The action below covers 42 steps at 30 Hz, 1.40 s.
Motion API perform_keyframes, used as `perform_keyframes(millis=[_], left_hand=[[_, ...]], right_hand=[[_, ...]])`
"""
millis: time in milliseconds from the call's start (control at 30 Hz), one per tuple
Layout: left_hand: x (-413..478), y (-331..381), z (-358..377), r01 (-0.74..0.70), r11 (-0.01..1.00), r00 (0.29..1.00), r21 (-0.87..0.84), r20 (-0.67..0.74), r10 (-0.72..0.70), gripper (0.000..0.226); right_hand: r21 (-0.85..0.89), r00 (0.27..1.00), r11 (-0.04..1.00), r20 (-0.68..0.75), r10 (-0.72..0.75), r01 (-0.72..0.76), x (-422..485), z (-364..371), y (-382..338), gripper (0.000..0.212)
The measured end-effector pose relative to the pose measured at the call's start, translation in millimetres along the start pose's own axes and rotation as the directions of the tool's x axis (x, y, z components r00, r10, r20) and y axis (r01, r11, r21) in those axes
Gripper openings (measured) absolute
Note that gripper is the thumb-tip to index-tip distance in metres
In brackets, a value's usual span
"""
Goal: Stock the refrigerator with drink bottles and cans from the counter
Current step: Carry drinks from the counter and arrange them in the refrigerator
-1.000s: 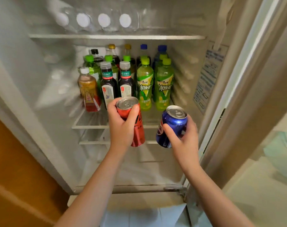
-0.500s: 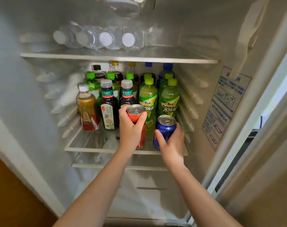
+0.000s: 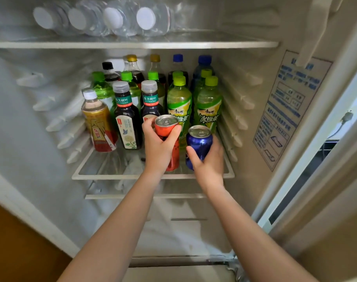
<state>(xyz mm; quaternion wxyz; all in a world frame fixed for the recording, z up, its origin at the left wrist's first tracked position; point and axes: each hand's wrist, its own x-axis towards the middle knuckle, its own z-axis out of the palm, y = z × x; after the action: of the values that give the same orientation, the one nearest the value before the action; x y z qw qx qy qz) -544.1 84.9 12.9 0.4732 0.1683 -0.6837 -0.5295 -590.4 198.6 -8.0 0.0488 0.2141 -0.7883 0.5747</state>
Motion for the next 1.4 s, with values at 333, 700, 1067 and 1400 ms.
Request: perform_keyframes(millis=[333, 700, 1067, 1400], left_hand=[[-77, 12, -25, -0.110, 0.994, 0.970, -0.015, -0.221, 0.104, 0.052], [-229, -16, -33, 0.091, 0.984, 0.964, -0.156, 0.261, -0.048, 0.022], [-414, -32, 16, 0.210, 0.943, 0.161, 0.259, 0.942, -0.294, 0.013], [-600, -20, 23, -0.493, 0.851, -0.600, 0.182, 0.636, -0.484, 0.033]], right_hand=[[-0.070, 0.994, 0.997, -0.107, 0.028, -0.036, -53, -26, 1, 0.069], [-0.273, 0.979, 0.960, -0.169, -0.115, 0.065, -197, -100, 22, 0.033], [-0.310, 0.669, 0.642, -0.597, 0.442, -0.701, -429, -235, 100, 0.027], [0.357, -0.170, 0.128, -0.691, 0.703, -0.925, -717, -277, 98, 0.029]])
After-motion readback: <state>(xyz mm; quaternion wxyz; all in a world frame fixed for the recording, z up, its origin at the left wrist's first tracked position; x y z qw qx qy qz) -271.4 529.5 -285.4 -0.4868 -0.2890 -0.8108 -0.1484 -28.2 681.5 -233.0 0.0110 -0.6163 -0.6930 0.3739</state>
